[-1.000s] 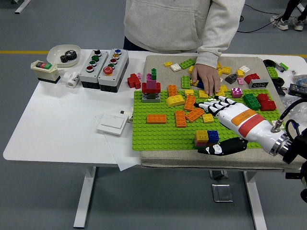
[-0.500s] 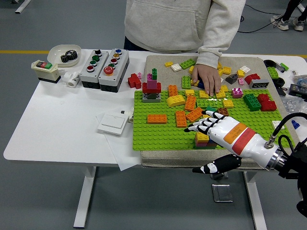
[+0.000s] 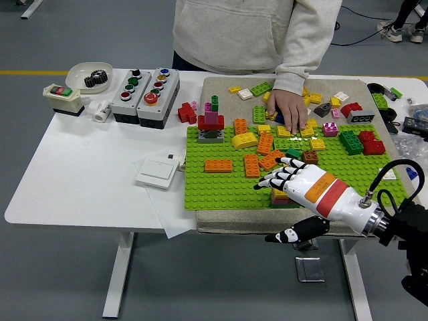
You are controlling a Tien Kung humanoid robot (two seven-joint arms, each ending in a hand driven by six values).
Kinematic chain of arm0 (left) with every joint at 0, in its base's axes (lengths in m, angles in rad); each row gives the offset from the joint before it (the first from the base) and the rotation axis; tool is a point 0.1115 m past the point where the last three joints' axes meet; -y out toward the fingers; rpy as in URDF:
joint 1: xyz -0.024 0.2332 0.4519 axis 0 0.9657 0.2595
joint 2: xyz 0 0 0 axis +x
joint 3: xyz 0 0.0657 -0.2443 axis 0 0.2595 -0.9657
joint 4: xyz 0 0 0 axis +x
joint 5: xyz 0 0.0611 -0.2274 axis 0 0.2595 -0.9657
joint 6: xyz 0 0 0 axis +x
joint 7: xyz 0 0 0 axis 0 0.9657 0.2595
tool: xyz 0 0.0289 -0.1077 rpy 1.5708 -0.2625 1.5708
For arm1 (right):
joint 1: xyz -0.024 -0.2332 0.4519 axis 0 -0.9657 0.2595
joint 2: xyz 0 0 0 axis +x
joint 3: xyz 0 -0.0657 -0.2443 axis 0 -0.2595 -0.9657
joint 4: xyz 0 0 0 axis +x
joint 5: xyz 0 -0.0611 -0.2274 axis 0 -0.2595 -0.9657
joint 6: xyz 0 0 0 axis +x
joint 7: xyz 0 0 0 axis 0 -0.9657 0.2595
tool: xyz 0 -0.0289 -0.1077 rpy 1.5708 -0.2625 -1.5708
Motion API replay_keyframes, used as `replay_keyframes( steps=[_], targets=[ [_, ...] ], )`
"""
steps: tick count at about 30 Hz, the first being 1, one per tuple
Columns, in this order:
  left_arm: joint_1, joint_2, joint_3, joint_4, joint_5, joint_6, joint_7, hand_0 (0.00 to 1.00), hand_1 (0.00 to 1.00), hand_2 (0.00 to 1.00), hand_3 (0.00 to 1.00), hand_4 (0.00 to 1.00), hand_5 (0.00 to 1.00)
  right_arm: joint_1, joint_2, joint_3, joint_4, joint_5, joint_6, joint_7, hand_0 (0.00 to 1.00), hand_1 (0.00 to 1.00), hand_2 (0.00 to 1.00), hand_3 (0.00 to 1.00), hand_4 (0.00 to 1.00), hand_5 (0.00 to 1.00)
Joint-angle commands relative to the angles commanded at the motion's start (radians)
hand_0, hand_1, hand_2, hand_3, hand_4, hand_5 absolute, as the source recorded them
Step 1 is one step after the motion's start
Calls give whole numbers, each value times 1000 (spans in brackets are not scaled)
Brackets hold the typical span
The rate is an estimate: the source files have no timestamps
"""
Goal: Pick up the brick,pile it on top of brick,press brick,pick up the brick,pile it on top of brick,press brick
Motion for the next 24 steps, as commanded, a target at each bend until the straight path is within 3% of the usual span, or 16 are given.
replay_keyframes(
  steps=[9,24],
  targets=[
    [0,-1,-1,-1,1,0,2,694,730,745,595,686,662,17,18,-21,-72,-21,-8,7,959,792,793,796,998,757],
    [-2,-3,3,-1,-3,0,0,693,730,745,595,686,661,7,19,-24,-102,-37,-9,13,962,791,790,796,998,740]
  ],
)
